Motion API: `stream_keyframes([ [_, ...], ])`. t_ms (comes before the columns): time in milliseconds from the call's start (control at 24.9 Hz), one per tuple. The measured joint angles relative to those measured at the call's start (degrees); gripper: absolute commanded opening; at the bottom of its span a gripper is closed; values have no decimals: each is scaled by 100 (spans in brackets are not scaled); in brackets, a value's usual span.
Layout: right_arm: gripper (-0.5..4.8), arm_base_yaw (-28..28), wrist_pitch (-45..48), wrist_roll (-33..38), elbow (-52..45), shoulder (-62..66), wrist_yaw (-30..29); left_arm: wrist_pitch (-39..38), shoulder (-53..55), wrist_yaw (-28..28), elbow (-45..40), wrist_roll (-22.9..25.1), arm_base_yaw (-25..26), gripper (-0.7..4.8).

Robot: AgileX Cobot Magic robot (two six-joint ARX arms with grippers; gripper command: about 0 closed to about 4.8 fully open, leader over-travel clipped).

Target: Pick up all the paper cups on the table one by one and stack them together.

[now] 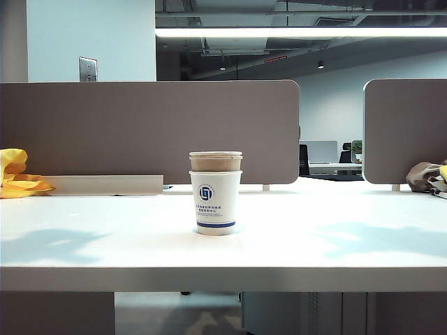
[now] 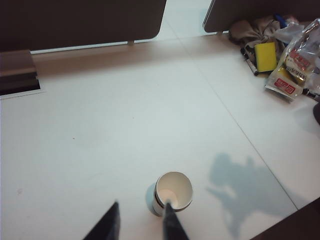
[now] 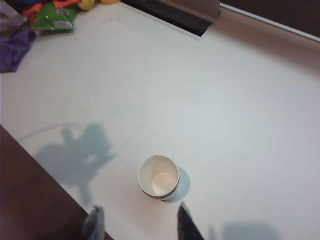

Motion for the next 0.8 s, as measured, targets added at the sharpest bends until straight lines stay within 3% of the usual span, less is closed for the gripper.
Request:
stream_keyframes([
  [362,190,2,-417,0,-254,-988,26,-411,-870,-153,-98,114,-2,112],
  [643,191,2,-57,-42,-1740,-2170,105,-306,-1703,-616,-1497,271,-2,113],
  [804,189,2,251,-365,-2739,-2839,402,-251,-1923,-627,-1886,710,-2,113],
])
